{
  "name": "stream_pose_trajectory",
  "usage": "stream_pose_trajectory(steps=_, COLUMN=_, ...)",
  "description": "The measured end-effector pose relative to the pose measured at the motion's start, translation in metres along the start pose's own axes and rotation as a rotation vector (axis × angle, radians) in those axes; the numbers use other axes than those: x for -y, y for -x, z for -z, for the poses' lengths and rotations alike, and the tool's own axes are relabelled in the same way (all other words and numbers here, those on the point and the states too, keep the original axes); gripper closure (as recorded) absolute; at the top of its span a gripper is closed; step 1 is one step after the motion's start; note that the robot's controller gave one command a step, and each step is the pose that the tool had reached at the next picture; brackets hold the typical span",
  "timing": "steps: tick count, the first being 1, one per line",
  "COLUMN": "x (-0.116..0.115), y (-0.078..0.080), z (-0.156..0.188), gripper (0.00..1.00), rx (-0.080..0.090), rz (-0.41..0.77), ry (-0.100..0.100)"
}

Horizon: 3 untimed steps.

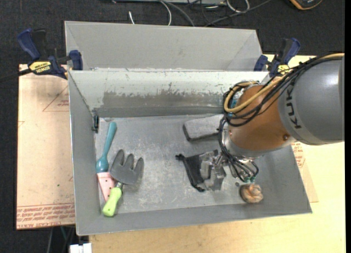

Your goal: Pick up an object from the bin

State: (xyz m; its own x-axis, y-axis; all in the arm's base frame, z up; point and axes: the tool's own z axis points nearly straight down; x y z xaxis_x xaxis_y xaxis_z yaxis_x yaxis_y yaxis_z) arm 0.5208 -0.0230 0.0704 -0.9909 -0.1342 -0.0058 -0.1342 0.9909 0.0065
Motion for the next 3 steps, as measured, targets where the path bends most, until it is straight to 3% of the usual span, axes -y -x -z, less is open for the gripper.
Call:
stream_pose_trajectory(steps=1, x=0.000, y=0.000, z=0.000, gripper=1.00, rx=0.000, rz=0.000, ry=0.000)
stream_pose_trajectory(steps=2, x=-0.020, y=-0.021, z=0.037, gripper=1.00, rx=-0.005, rz=0.186, ry=0.002)
stream_pose_trajectory(steps=3, x=-0.016, y=-0.020, z=0.046, gripper=1.00, rx=0.004, rz=0.261, ry=0.000)
